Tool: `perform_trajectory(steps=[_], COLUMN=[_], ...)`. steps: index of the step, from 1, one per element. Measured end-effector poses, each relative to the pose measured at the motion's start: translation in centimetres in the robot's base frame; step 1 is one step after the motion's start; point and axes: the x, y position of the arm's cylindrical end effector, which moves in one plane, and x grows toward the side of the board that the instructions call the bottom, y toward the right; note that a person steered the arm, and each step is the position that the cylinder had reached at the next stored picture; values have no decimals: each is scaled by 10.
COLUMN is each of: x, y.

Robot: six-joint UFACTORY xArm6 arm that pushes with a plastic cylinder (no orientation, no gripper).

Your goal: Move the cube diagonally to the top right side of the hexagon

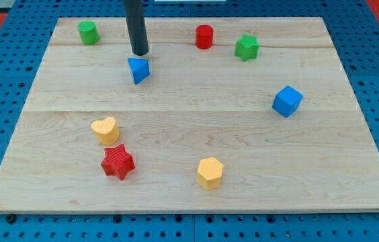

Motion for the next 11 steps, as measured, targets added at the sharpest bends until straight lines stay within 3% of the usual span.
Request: perform_trajectory(steps=[1,2,3,5,6,8,11], x=[9,25,61,81,155,103,137], y=[4,47,122,322,329,265,229])
